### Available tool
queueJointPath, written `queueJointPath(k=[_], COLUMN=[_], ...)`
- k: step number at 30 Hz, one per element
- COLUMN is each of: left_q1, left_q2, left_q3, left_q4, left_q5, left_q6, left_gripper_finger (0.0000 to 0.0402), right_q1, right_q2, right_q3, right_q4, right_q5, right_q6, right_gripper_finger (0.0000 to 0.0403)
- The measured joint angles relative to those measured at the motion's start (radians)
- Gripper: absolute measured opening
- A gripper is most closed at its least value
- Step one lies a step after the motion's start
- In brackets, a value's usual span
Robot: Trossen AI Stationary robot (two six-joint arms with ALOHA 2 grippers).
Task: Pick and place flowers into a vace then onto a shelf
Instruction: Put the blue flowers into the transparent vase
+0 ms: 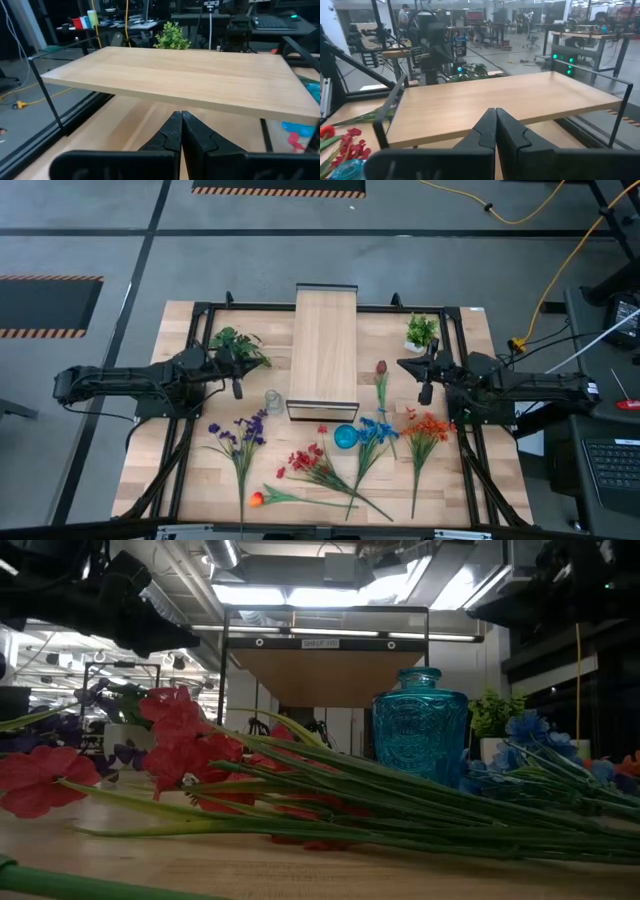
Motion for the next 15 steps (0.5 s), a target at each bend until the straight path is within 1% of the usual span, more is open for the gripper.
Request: queueJointPath(k=[7,11,15], left_q1=[0.01,0.01,0.01], left_q2=[0.065,0.075,0.071], left_q3=[0.033,0.033,0.033], left_q4=[0.024,0.027,0.018], left_q5=[0.0,0.0,0.01], left_q6=[0.002,0.043,0.044], left_gripper_finger=[0.0001,0.0003,0.0002], right_q1=[-0.005,-0.003,0.038], right_q2=[0.073,0.109,0.167], right_q3=[0.034,0.068,0.088], right_q4=[0.023,0.024,-0.003], right_q5=[-0.001,-0.004,-0.035], right_q6=[-0.076,-0.075,-0.072], right_gripper_finger=[0.0007,0.0007,0.0003])
